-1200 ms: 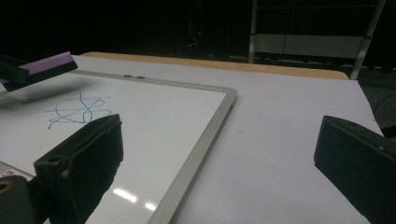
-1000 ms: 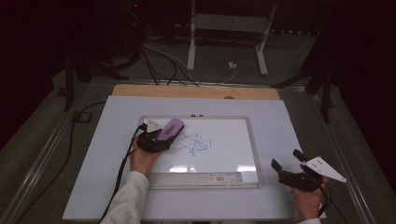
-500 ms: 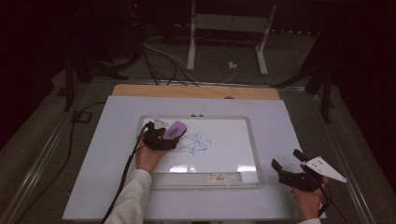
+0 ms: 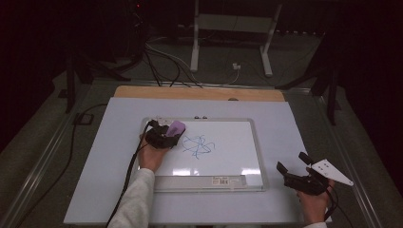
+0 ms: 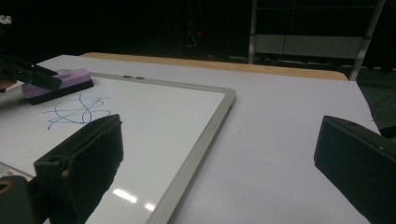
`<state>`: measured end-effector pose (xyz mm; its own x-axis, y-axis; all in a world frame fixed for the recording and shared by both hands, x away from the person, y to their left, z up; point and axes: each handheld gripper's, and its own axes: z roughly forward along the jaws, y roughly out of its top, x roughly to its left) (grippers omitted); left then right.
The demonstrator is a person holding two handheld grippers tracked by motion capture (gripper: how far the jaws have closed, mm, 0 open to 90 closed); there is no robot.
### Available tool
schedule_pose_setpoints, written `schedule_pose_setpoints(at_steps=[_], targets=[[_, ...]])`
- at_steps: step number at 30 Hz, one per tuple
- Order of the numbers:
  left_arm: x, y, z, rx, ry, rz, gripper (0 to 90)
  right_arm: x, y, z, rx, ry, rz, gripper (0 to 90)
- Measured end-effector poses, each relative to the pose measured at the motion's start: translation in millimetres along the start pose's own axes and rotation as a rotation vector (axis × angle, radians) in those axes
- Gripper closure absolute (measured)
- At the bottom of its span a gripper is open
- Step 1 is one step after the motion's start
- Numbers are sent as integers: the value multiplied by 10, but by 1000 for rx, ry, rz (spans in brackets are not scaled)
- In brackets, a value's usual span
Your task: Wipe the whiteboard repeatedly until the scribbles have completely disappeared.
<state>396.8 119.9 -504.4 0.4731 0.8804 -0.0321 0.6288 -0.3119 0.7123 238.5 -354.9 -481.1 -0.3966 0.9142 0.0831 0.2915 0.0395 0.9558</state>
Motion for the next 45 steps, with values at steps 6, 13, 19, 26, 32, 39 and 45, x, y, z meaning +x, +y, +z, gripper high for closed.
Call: schedule_pose_setpoints(at_steps=[6,13,19,26,32,39,45], targets=[[-139,36,24,12,-27,48,419,13,-3,16,4,2,-1,19],[-428,71,41,22,-57,136,420,13,-3,11,3,2,-1,19],[-285,93,55,27,-2,94,420,5,-3,4,3,1,-1,19],[-235,102,51,41,35,48,420,0,-5,6,2,0,3,19],[-482,70,39,38,-49,91,420,12,-5,12,3,2,0,19],[-489,71,35,38,-26,103,420,11,-5,5,3,2,-2,19],[-262,127,64,58,61,25,420,-3,-11,11,5,1,3,19]])
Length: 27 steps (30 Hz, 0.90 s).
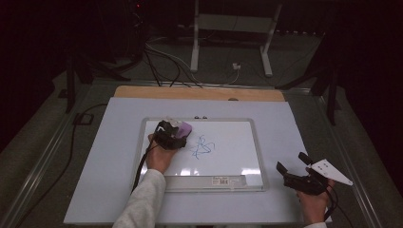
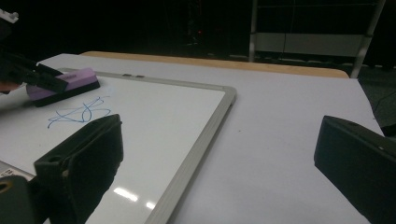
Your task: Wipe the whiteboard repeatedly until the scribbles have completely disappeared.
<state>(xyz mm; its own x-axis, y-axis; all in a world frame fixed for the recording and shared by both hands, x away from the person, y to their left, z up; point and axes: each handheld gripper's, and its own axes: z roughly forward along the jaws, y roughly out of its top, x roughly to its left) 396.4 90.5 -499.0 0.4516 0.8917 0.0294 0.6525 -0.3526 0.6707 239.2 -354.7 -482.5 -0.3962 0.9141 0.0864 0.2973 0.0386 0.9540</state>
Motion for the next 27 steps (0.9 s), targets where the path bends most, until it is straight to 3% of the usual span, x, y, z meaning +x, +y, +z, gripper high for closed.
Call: schedule_pose_setpoints(at_steps=[3,9,16,18,23,25,27], targets=[[-41,23,5,9,9,9,420,7,1,5,1,3,-1,19],[-288,15,-12,3,-41,69,420,14,1,10,4,6,-4,19],[-499,-12,-43,1,-120,106,420,16,1,11,4,7,-5,19],[-566,-30,-59,-6,-125,131,420,16,1,12,4,7,-6,19],[-532,-43,-60,-6,-155,124,419,17,2,7,1,5,-5,19],[-513,-38,-56,-13,-118,142,419,14,3,2,0,2,-2,19],[-452,-17,-39,-9,-89,128,419,7,2,-1,0,1,-2,19]])
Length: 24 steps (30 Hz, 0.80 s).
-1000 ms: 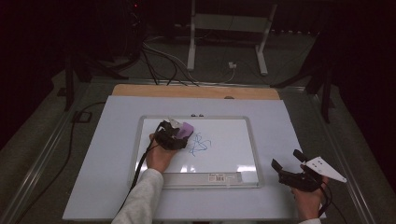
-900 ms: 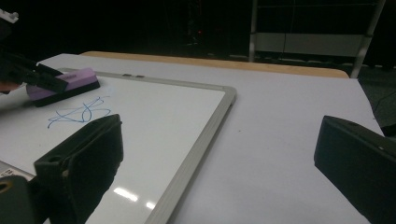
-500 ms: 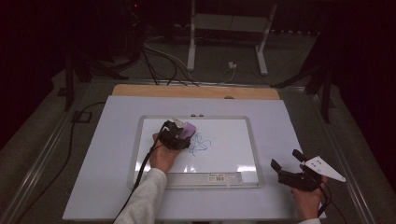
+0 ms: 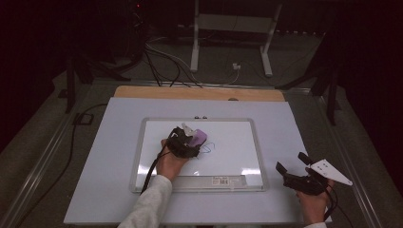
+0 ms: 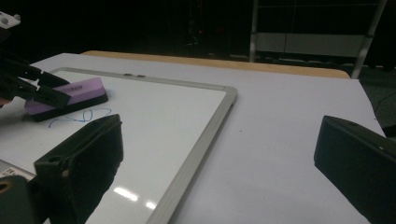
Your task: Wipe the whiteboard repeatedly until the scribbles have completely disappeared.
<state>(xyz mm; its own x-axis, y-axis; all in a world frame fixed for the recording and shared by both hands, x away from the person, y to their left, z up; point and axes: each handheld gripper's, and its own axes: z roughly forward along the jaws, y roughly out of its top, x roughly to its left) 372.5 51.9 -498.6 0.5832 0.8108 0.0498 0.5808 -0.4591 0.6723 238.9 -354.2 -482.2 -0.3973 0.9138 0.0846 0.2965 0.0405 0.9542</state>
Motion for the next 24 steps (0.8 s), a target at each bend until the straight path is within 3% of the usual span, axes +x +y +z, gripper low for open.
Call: schedule_pose_setpoints(at_steps=[4,7,15,24], targets=[[155,34,31,19,49,-46,419,-1,1,-3,-1,0,1,19],[183,49,48,23,51,-82,419,-1,0,2,0,1,-1,19],[-67,43,17,19,1,-13,420,3,1,5,2,0,-2,19],[-377,3,-28,6,-109,31,420,6,-2,10,4,3,-4,19]])
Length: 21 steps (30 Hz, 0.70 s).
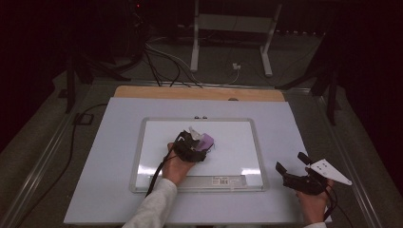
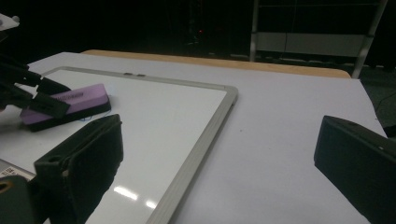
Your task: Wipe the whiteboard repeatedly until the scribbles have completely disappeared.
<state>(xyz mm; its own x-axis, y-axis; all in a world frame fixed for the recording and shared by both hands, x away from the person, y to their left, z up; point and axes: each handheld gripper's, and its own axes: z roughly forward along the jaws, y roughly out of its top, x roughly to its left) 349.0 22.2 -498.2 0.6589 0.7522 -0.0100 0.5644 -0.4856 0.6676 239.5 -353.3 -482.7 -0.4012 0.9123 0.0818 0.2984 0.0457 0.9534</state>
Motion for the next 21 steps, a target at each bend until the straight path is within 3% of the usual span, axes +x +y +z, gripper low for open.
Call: schedule_pose_setpoints(at_steps=[2,6,12,16,18,21], targets=[[-70,6,-3,-1,16,36,420,0,-1,1,1,0,0,19],[-48,33,6,9,37,50,420,0,0,-1,-1,-1,-1,19],[221,53,14,20,127,-3,420,-12,-1,-10,-3,-4,5,19],[415,33,5,18,178,-60,419,-16,-2,-9,-3,-4,6,19],[479,30,5,17,174,-91,420,-13,-1,-7,-3,-3,3,19],[465,41,8,24,183,-87,420,-8,-1,-4,-1,-3,3,19]])
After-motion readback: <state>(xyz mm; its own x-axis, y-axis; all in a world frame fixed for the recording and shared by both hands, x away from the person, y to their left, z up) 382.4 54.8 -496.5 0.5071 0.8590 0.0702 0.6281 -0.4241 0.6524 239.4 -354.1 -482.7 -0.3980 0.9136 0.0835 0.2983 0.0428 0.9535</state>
